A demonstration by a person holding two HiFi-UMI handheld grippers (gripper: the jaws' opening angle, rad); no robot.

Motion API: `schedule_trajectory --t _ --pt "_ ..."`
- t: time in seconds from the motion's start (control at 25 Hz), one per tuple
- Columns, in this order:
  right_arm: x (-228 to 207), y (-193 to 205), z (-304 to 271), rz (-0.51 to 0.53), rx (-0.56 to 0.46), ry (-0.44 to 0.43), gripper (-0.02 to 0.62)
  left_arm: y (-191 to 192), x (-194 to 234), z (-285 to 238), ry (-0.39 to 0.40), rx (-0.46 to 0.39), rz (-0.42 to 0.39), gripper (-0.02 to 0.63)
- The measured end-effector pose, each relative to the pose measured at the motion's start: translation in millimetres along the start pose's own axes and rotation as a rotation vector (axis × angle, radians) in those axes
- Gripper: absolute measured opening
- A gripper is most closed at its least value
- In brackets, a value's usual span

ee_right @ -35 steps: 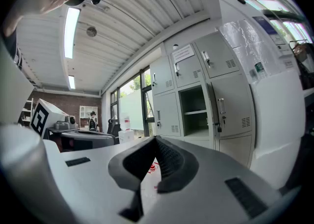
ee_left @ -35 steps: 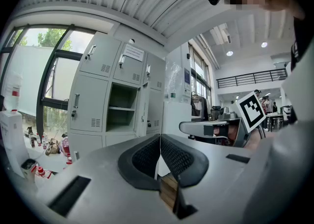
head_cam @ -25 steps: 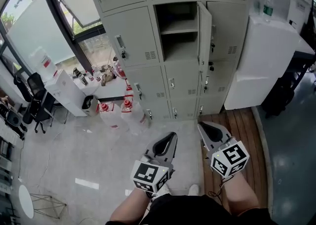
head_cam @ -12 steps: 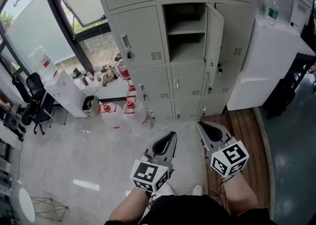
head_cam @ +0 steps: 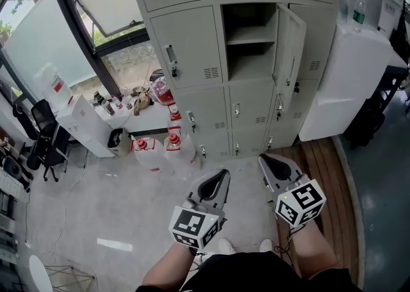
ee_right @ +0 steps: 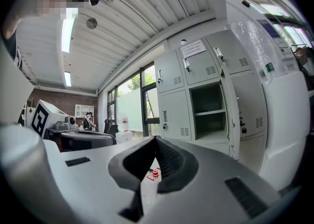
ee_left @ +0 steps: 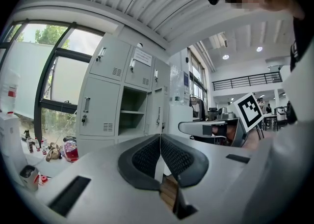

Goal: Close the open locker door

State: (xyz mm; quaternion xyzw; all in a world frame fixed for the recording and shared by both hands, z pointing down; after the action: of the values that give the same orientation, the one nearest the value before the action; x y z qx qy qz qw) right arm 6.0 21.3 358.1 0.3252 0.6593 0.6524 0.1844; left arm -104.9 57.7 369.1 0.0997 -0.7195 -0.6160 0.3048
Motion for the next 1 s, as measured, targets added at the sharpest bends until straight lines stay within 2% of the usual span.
schedule_trajectory --t 0.48,1.0 --pt "23.9 -6.9 -35.1 0.005 0.007 0.047 0.053 -12.9 39.4 15.1 0.052 -0.013 -0.009 0.017" --pt "2.6 -6.2 -61.0 0.013 0.014 0.037 0.053 -15.9 57.4 -6.7 0.045 -0.023 -0.011 0.017"
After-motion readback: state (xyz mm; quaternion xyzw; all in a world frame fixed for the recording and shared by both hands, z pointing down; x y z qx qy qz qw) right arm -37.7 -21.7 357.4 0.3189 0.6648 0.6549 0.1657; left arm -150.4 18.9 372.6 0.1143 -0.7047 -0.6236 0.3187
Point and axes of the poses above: the fingertips, and each gripper's own axes: z backward along the fingers, x to its left, y out of its underside, the point moved 2 cm from there along z, backward along the fingers, and after that the axes turned 14 degrees about z, right-handed, at the moved point
